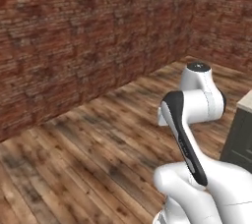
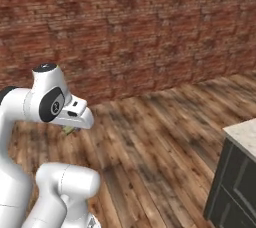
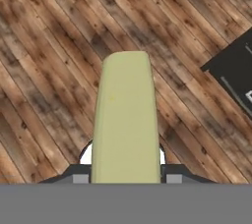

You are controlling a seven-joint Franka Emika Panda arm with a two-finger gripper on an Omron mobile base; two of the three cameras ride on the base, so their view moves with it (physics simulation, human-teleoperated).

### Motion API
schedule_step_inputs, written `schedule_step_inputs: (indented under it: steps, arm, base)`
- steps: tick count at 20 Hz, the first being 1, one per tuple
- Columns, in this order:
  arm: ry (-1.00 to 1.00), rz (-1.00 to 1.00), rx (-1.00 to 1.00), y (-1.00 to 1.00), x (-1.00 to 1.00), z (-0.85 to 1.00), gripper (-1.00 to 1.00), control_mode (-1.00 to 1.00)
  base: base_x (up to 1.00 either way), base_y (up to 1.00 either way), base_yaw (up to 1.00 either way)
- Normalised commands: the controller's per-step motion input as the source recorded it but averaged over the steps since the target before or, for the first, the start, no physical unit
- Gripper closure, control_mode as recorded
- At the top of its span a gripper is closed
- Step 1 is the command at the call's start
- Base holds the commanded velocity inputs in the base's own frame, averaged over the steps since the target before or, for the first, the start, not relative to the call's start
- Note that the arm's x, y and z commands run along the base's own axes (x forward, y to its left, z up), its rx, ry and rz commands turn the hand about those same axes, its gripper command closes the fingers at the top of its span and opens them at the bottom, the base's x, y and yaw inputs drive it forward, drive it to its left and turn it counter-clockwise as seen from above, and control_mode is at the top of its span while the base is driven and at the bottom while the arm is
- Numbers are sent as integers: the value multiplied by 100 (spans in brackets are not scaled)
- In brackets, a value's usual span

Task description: Retrieve the butter from the fridge and place it on a plate on the dining table. Then retrieve the butter knife by the fridge and place it near the plate.

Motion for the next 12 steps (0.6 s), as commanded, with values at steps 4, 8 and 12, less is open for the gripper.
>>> schedule_step_inputs:
  steps: [4, 8, 12]
  arm:
    - [0, 0, 0, 0, 0, 0, 100, 100]
    - [0, 0, 0, 0, 0, 0, 100, 100]
    - [0, 0, 0, 0, 0, 0, 100, 100]
  base:
    - [100, 96, -46]
    - [100, 95, -46]
    - [100, 94, -47]
